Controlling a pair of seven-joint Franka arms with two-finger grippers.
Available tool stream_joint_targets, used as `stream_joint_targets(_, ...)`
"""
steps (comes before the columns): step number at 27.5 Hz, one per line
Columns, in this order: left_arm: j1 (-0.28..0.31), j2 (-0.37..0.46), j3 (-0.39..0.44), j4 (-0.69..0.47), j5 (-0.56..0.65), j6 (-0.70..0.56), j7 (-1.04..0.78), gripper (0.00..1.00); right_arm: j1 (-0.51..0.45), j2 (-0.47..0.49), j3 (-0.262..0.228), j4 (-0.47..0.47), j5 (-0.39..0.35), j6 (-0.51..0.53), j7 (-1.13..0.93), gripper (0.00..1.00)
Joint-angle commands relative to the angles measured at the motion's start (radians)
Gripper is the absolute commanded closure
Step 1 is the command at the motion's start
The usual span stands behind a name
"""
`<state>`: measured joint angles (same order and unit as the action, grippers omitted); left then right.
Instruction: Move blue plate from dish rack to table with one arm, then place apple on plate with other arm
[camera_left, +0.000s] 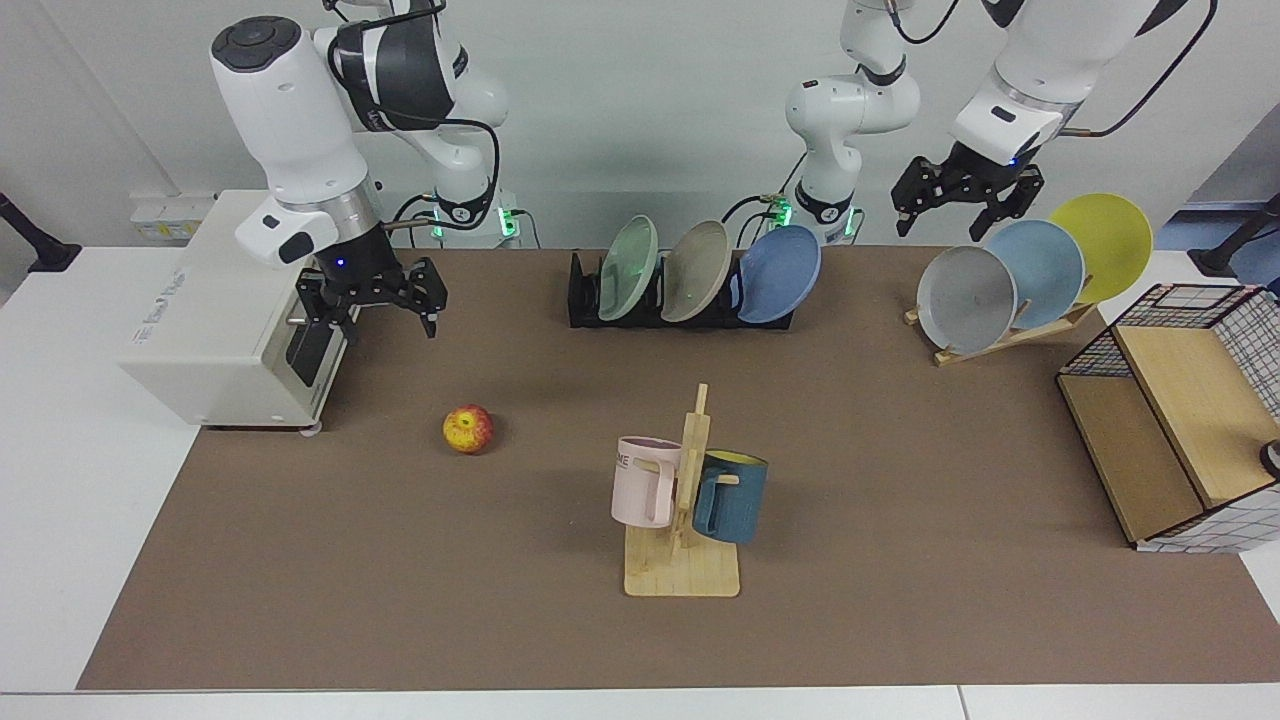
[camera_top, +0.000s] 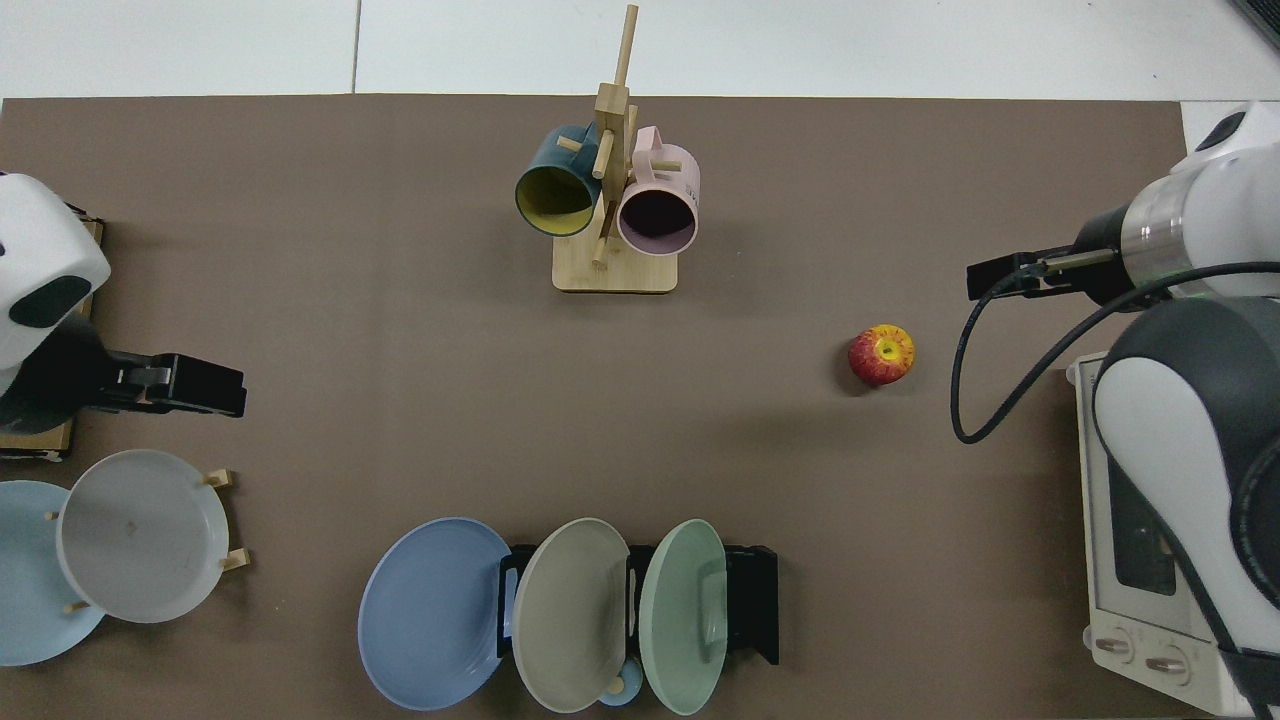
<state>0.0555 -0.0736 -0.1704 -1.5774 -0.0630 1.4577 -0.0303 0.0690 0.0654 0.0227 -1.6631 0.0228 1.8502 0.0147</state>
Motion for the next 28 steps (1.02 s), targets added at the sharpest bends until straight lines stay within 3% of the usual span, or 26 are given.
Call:
stream_joint_targets(1,-0.013,-0.054,0.011,-0.068,0.009,0.003,0.010,0.00,-0.006,0.025,0.009,-0.033,0.017,0.063,0.040,0.00)
stream_joint_targets(14,-0.023,-0.293,-0.054,-0.512,-0.047,0.174,0.029,0.01,-0.005,0.079,0.008,-0.073,0.020,0.116,0.044,0.00)
stream_joint_targets(20,-0.028,-0.345,-0.106,-0.722,-0.090,0.288,0.036,0.01,0.008,0.111,0.009,-0.087,0.013,0.147,0.053,0.00)
stream_joint_targets(28,-0.029,-0.371,-0.109,-0.834,-0.165,0.317,0.087,0.01,0.044,0.145,0.006,-0.167,0.005,0.219,0.057,0.00)
